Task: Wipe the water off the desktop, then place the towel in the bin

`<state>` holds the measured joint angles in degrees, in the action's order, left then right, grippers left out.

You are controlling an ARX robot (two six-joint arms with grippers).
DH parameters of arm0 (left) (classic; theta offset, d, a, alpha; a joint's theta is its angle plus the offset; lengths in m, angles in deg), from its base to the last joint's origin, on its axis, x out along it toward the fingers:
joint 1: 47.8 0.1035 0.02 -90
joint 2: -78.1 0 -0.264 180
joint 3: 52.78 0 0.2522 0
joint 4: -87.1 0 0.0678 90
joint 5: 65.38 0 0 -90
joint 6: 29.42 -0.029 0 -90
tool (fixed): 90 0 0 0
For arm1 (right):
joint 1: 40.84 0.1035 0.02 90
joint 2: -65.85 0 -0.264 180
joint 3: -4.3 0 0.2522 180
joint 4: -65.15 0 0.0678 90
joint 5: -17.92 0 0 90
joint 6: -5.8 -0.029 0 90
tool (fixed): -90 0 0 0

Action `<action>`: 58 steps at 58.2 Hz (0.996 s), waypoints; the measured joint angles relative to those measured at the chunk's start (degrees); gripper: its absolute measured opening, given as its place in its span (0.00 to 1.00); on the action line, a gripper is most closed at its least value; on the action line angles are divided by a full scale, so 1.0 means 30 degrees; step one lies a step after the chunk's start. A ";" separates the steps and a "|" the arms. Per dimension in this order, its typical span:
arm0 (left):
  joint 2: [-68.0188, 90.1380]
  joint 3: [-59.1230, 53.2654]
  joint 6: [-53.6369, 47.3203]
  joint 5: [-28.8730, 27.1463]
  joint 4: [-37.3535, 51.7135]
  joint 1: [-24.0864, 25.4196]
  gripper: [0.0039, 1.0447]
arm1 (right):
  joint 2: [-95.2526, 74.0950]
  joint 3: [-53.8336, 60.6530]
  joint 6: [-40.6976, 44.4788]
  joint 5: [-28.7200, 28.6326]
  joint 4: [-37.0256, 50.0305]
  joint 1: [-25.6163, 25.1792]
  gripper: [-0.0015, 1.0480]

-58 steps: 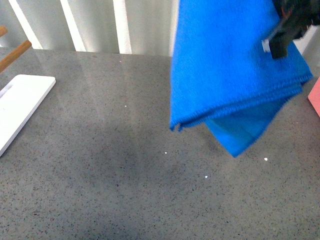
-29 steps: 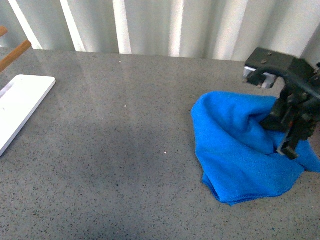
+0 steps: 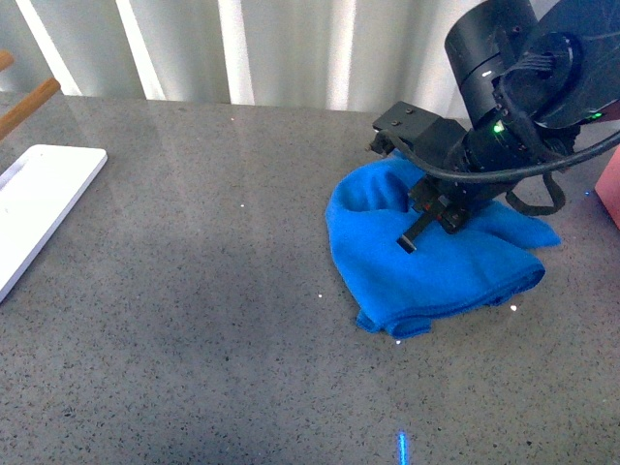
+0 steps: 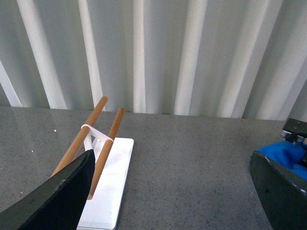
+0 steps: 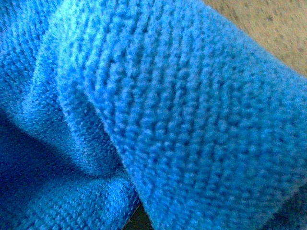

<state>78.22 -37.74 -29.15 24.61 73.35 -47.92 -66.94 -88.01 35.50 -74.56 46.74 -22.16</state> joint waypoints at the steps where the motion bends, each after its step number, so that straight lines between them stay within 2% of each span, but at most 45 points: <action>1: 0.0000 0.0000 0.0000 0.0007 0.0000 0.0000 0.94 | 0.0000 -0.0102 -0.0233 -0.0466 0.0007 0.0168 0.03; 9: 0.0000 0.0000 -0.0007 0.0015 0.0000 0.0000 0.94 | 0.0605 0.0525 -0.1566 -0.3461 0.0437 0.2535 0.03; 15: 0.0000 0.0000 -0.0007 0.0000 0.0000 0.0000 0.94 | 0.1814 0.2098 -0.1851 -0.3971 0.0612 0.3767 0.03; 19: 0.0000 0.0000 -0.0007 0.0000 0.0000 0.0000 0.94 | 0.3075 0.3847 -0.1931 -0.3963 0.0627 0.4014 0.03; 22: 0.0000 0.0000 -0.0007 0.0000 0.0000 0.0000 0.94 | 0.3956 0.5122 -0.1996 -0.3672 0.0641 0.3621 0.03; 31: 0.0000 0.0000 0.0000 0.0007 0.0000 0.0000 0.94 | 0.6397 0.8400 -0.1785 -0.2557 0.0816 0.0801 0.03; 37: 0.0000 0.0000 -0.0007 0.0007 0.0000 0.0000 0.94 | 0.8153 0.8546 -0.1464 -0.3220 0.1209 -0.0721 0.03; 41: 0.0000 0.0000 -0.0007 0.0007 0.0000 0.0000 0.94 | 0.9194 0.8160 -0.1501 -0.3840 0.1224 -0.1035 0.03; 48: 0.0000 0.0000 -0.0007 0.0007 0.0000 0.0000 0.94 | 1.0754 0.6798 -0.1953 -0.3563 0.1100 -0.1064 0.03; 58: 0.0000 0.0000 0.0000 0.0000 0.0000 0.0000 0.94 | 1.2604 0.4022 -0.3330 -0.1428 0.0816 -0.1093 0.03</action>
<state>78.22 -37.74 -29.15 24.61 73.35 -47.92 -29.13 -75.94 25.51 -78.84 49.19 -25.44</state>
